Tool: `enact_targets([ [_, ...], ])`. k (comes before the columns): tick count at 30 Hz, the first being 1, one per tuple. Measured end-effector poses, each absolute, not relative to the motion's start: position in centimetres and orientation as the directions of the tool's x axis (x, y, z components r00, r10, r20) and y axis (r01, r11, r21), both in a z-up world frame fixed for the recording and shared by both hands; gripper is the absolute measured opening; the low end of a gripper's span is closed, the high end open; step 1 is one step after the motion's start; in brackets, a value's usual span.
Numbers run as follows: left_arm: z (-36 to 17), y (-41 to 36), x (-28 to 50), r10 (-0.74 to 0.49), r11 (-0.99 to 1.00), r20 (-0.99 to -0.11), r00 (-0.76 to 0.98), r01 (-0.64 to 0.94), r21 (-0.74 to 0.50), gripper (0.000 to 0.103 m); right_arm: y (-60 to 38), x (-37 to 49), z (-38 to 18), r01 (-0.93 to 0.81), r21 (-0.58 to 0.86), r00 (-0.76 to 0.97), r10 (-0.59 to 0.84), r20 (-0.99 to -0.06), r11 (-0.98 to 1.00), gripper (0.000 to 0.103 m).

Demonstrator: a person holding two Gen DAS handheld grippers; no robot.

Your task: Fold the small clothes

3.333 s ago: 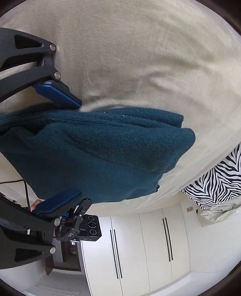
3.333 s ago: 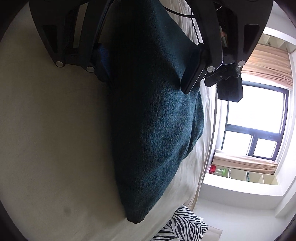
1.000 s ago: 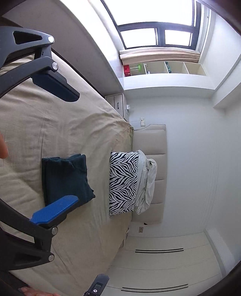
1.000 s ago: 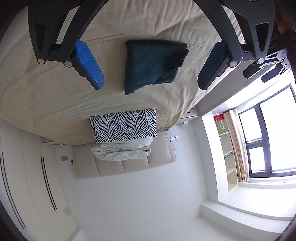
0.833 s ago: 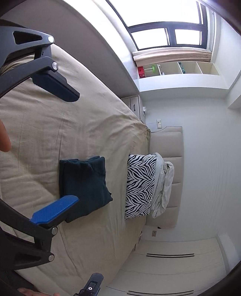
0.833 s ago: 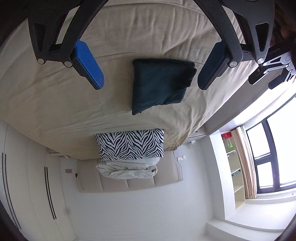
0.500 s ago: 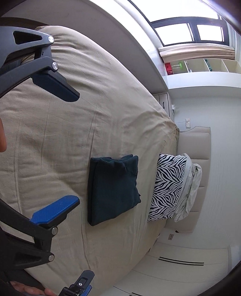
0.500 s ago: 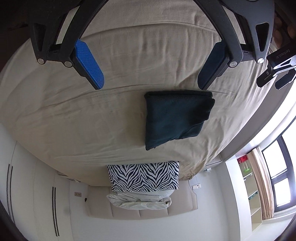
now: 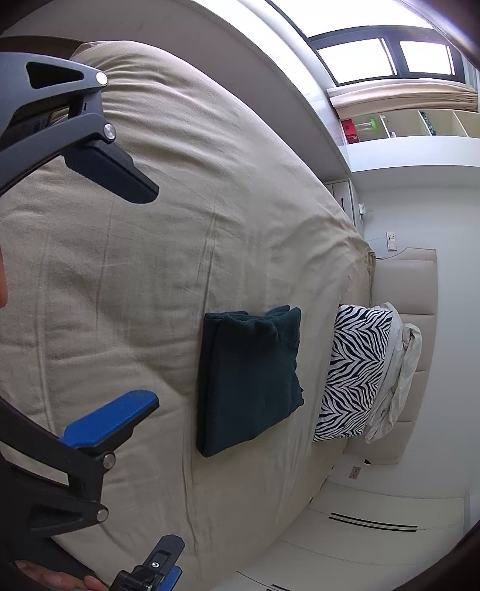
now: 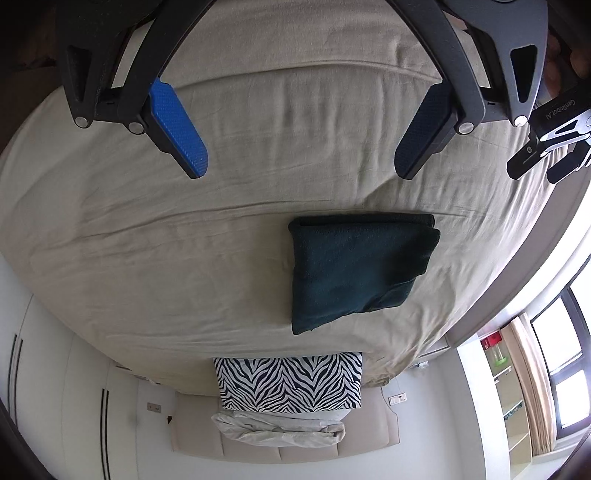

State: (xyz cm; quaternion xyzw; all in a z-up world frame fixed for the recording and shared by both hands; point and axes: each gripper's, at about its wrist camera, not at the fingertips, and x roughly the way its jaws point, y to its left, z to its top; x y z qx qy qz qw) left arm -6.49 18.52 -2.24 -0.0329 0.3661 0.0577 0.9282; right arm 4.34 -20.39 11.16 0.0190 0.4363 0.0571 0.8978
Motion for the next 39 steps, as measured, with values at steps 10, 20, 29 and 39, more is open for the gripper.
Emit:
enact_targets([
  [10, -2.8, 18.5, -6.4, 0.077, 0.991, -0.695, 0.715, -0.130, -0.023, 0.103, -19.7, 4.4, 10.7, -0.098, 0.073, 0.599, 0.117, -0.792, 0.993, 0.103],
  [20, -3.3, 18.6, -6.4, 0.079, 0.991, -0.702, 0.708, -0.134, -0.024, 0.103, -19.5, 4.3, 10.4, -0.096, 0.070, 0.592, 0.114, -0.798, 0.993, 0.103],
  [29, -3.4, 18.6, -6.3, 0.079, 0.991, -0.703, 0.707, -0.133, -0.021, 0.103, -19.2, 4.2, 10.1, -0.100, 0.070, 0.586, 0.116, -0.802, 0.992, 0.103],
  [39, -3.5, 18.6, -6.4, 0.078, 0.991, -0.704, 0.706, -0.132, -0.022, 0.103, -19.1, 4.0, 9.7, -0.102, 0.071, 0.578, 0.117, -0.807, 0.992, 0.103],
])
